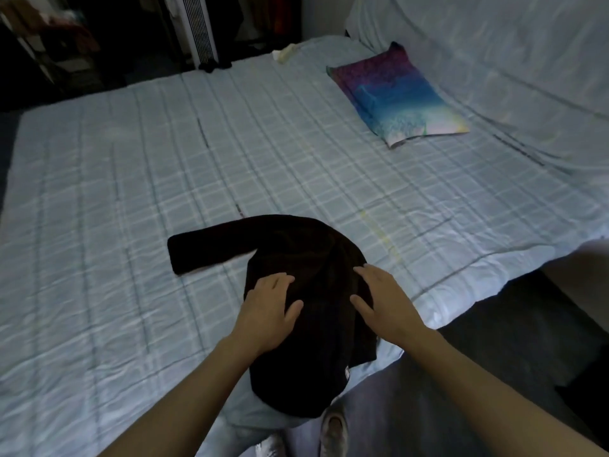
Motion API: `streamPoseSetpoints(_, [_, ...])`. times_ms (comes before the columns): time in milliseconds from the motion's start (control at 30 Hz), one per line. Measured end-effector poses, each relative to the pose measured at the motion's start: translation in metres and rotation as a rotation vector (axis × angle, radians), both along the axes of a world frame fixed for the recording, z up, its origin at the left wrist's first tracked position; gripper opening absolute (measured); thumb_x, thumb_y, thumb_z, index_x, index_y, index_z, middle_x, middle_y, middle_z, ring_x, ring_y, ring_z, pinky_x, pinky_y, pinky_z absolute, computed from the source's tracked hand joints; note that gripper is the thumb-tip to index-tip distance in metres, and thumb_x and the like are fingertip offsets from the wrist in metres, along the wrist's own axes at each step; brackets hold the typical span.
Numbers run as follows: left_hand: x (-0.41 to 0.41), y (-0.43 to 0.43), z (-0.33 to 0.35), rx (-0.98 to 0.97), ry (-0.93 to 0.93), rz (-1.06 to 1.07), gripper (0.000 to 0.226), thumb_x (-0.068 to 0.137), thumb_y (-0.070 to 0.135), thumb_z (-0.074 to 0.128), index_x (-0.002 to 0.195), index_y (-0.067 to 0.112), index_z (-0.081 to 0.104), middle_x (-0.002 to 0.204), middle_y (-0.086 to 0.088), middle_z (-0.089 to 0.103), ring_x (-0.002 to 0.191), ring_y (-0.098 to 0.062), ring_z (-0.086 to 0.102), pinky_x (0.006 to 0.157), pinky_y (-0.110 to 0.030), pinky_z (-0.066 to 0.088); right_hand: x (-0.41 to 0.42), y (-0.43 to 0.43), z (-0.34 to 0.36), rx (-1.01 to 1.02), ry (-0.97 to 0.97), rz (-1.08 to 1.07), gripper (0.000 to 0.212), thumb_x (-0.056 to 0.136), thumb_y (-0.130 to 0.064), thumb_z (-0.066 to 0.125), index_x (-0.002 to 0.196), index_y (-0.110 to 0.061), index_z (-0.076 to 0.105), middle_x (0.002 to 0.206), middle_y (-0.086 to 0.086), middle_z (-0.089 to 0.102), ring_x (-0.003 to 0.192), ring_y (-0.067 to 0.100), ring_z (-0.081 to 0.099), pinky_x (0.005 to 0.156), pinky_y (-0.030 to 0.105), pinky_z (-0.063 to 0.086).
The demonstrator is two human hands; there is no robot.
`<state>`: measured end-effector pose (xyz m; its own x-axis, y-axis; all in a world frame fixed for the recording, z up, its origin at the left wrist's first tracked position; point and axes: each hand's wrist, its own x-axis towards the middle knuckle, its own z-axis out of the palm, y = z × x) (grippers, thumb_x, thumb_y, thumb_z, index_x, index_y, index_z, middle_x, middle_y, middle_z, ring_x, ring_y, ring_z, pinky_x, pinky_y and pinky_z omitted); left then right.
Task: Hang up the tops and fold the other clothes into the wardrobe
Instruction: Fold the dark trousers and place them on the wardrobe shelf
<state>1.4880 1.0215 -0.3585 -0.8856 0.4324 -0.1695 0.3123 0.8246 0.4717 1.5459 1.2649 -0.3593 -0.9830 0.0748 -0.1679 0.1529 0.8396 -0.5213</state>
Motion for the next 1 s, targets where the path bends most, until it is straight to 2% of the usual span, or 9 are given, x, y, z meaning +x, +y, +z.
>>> streamPoseSetpoints(267, [0.042, 0.005, -0.068, -0.041, -0.106, -0.127, 0.057, 0.099, 0.048, 0.047, 0.148, 0.022, 0.036, 0.153, 0.004, 0.037, 0.140, -0.015, 0.033, 0.115, -0.034, 0.031, 0.054, -0.015, -0.065, -0.017, -0.116, -0.079, 0.060, 0.098, -0.035, 0.056, 0.151, -0.020, 0.034, 0.157, 0.002, 0.032, 0.146, 0.016, 0.027, 0.119, 0.032, 0.027])
streamPoseSetpoints(467, [0.077, 0.005, -0.138, -0.061, -0.149, -0.217, 0.056, 0.099, 0.047, 0.047, 0.148, 0.024, 0.035, 0.154, 0.004, 0.035, 0.141, -0.014, 0.029, 0.115, -0.032, 0.029, 0.087, -0.033, -0.133, -0.036, -0.146, -0.117, 0.059, 0.097, -0.032, 0.058, 0.150, -0.021, 0.036, 0.156, 0.001, 0.034, 0.145, 0.014, 0.029, 0.116, 0.024, 0.025])
streamPoseSetpoints(567, [0.091, 0.005, -0.169, -0.068, -0.165, -0.256, 0.061, 0.097, 0.050, 0.049, 0.150, 0.024, 0.032, 0.157, 0.003, 0.030, 0.144, -0.015, 0.026, 0.115, -0.032, 0.028, 0.099, -0.042, -0.163, -0.065, -0.173, -0.137, 0.060, 0.097, -0.030, 0.058, 0.152, -0.023, 0.033, 0.157, 0.000, 0.032, 0.145, 0.013, 0.027, 0.115, 0.020, 0.019])
streamPoseSetpoints(667, [0.100, 0.009, -0.199, -0.144, -0.137, -0.281, 0.077, 0.091, 0.059, 0.052, 0.154, 0.026, 0.022, 0.164, -0.001, 0.016, 0.149, -0.019, 0.015, 0.119, -0.037, 0.024, 0.107, -0.046, -0.193, -0.033, -0.212, -0.082, 0.072, 0.096, -0.029, 0.060, 0.156, -0.026, 0.019, 0.164, 0.002, 0.014, 0.151, 0.017, 0.012, 0.118, 0.023, 0.015])
streamPoseSetpoints(767, [0.110, 0.017, -0.223, -0.267, -0.086, -0.299, 0.105, 0.079, 0.068, 0.061, 0.157, 0.026, 0.004, 0.167, -0.006, -0.004, 0.153, -0.025, -0.004, 0.124, -0.046, 0.009, 0.112, -0.047, -0.210, 0.072, -0.249, 0.038, 0.097, 0.090, -0.024, 0.067, 0.157, -0.029, -0.003, 0.165, 0.004, -0.012, 0.153, 0.024, -0.005, 0.121, 0.033, 0.018])
streamPoseSetpoints(833, [0.114, 0.022, -0.236, -0.363, -0.066, -0.314, 0.117, 0.074, 0.067, 0.068, 0.156, 0.025, -0.004, 0.166, -0.009, -0.011, 0.153, -0.029, -0.010, 0.124, -0.051, 0.002, 0.112, -0.048, -0.217, 0.097, -0.251, 0.058, 0.105, 0.086, -0.017, 0.067, 0.156, -0.029, -0.010, 0.164, 0.005, -0.018, 0.152, 0.025, -0.010, 0.120, 0.034, 0.021])
streamPoseSetpoints(900, [0.115, 0.024, -0.245, -0.439, -0.021, -0.333, 0.113, 0.077, 0.058, 0.071, 0.156, 0.022, -0.001, 0.166, -0.012, -0.005, 0.153, -0.032, -0.006, 0.123, -0.053, 0.003, 0.111, -0.048, -0.221, 0.102, -0.225, 0.060, 0.105, 0.085, -0.012, 0.066, 0.156, -0.027, -0.010, 0.164, 0.007, -0.016, 0.153, 0.026, -0.007, 0.119, 0.036, 0.026])
streamPoseSetpoints(1000, [0.104, 0.022, -0.244, -0.421, 0.103, -0.378, 0.071, 0.088, 0.044, 0.062, 0.149, 0.021, 0.032, 0.156, -0.009, 0.033, 0.146, -0.032, 0.024, 0.115, -0.051, 0.022, 0.107, -0.048, -0.224, 0.102, -0.177, 0.055, 0.105, 0.081, -0.010, 0.070, 0.158, -0.021, -0.002, 0.165, 0.011, -0.004, 0.153, 0.027, 0.001, 0.115, 0.040, 0.033])
